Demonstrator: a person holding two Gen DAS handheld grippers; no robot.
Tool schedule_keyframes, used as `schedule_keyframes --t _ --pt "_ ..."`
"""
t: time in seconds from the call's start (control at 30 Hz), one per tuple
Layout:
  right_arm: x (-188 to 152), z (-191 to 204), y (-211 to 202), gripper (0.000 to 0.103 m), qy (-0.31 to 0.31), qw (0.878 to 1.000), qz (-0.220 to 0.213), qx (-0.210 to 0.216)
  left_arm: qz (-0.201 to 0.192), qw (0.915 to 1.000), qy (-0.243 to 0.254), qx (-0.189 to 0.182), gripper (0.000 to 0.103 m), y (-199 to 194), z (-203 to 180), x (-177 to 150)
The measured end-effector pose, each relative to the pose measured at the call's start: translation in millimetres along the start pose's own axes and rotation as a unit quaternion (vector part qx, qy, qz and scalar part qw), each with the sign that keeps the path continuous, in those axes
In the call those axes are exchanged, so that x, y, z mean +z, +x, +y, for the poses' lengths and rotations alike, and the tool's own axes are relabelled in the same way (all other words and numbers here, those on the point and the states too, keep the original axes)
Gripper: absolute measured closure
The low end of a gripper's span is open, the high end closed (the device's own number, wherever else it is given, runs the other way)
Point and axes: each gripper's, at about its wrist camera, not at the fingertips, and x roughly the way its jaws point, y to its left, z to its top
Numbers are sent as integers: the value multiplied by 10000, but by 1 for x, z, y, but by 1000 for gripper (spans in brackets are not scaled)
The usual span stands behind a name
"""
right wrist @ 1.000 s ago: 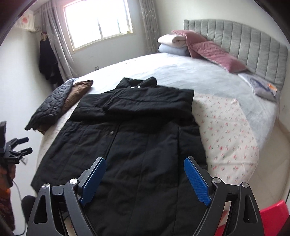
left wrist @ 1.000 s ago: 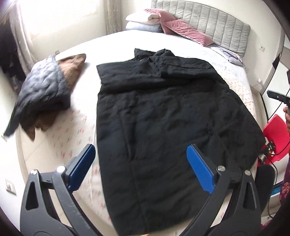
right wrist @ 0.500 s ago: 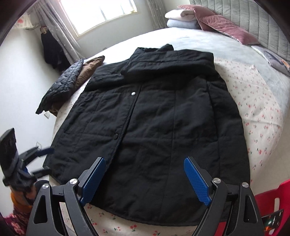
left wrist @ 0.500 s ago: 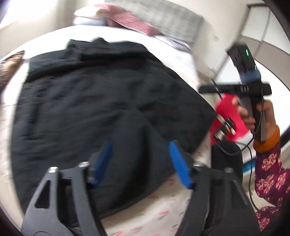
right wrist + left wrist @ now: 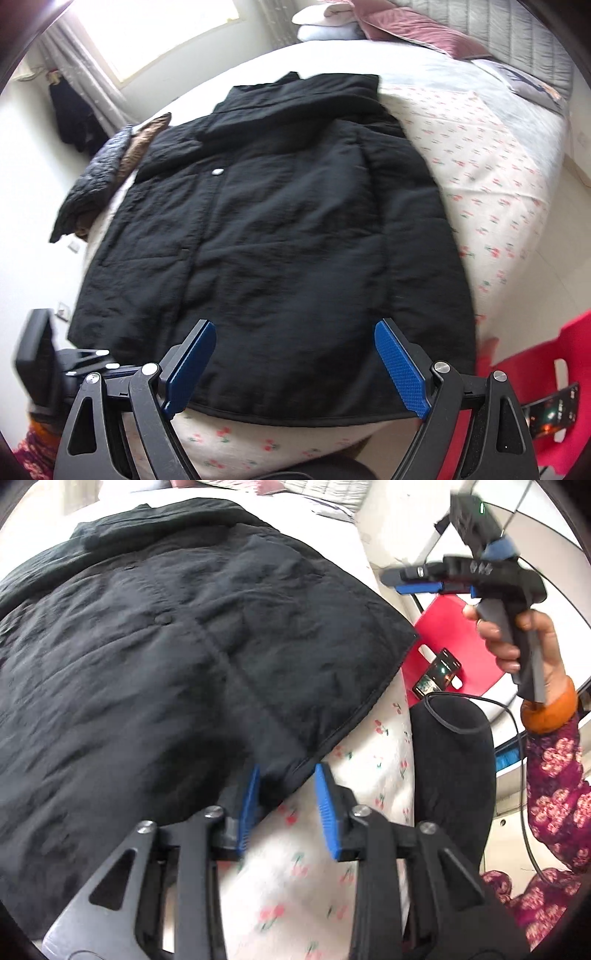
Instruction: Fold large clothes
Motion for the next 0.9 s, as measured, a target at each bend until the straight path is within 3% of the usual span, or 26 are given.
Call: schedule_keyframes --t 0.03,0.07,0.1,0.23,0.33,0.47,0.67,0.9 --pt "0 -6 0 14 29 10000 -1 -56 -76 9999 -86 90 45 -11 7 -3" --pt "1 -13 0 14 61 9999 4 -113 -214 9993 -193 220 27 -24 16 -6" --pt "1 -21 0 14 99 9998 21 -157 -369 9983 -292 337 20 -35 23 -9" --pt "5 -47 2 14 240 9996 71 -86 -788 9908 -817 731 20 -89 71 -22" --pt "8 -66 4 14 402 9992 77 11 -1041 9775 -1364 1228 20 -128 118 -36" --pt "12 -88 10 14 665 9973 122 291 -1165 9609 -2069 1426 20 -157 178 -59" --pt "21 -113 25 14 1028 9928 57 620 -1103 9471 -2927 722 20 -147 240 -80" --pt "35 -141 57 14 1611 9808 49 1093 -1512 9272 -3411 -334 21 -118 275 -72"
